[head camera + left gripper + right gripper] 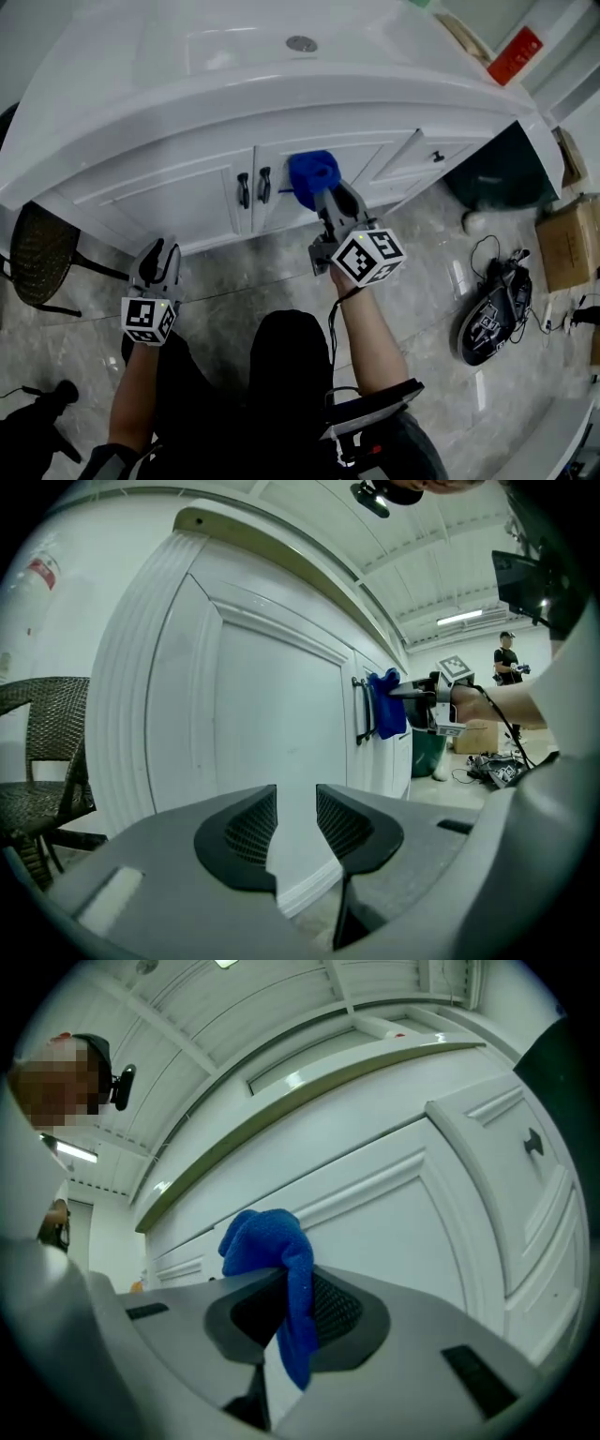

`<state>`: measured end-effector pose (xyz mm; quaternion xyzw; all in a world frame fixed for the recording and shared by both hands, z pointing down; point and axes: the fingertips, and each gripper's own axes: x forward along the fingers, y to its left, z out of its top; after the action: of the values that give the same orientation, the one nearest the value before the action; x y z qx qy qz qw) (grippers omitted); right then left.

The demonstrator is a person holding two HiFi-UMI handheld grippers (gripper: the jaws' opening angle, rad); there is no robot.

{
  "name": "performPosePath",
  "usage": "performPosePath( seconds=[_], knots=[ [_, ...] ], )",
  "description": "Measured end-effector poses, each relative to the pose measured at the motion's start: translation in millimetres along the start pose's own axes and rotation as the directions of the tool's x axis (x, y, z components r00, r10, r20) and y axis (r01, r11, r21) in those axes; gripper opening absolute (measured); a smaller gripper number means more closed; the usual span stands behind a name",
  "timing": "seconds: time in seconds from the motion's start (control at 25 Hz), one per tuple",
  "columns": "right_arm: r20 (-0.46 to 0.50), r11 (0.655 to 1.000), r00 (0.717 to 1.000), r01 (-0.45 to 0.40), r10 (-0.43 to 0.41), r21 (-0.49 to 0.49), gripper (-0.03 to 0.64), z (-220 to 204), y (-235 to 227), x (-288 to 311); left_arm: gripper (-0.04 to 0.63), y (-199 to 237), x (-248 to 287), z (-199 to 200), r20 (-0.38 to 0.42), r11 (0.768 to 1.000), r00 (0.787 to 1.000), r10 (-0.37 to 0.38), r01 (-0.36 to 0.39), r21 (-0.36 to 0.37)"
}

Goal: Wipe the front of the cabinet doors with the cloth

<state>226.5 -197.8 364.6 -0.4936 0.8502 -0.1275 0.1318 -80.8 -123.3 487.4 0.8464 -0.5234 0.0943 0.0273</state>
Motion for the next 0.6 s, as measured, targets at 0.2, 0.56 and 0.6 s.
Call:
performPosePath(
  seconds=[0.2, 0.56, 0.6],
  knots=[
    [0.035, 0.994, 0.993, 0.109, -0.108, -0.024, 0.057, 13, -54, -18, 0.132, -9, 10, 0, -0.015, 1.000, 1.000, -0.019, 0.019, 0.020],
    [0.102, 0.932, 0.930, 0.359, -0.353, -0.044, 0.057, 33, -157, -72, 0.132, -16, 12, -3, -0.032, 0.999, 0.999, -0.021, 0.022, 0.027],
    [0.108, 0.926, 0.923, 0.375, -0.370, -0.039, 0.057, 34, -164, -77, 0.132, -15, 11, -4, -0.034, 0.999, 0.999, -0.019, 0.020, 0.028]
  ],
)
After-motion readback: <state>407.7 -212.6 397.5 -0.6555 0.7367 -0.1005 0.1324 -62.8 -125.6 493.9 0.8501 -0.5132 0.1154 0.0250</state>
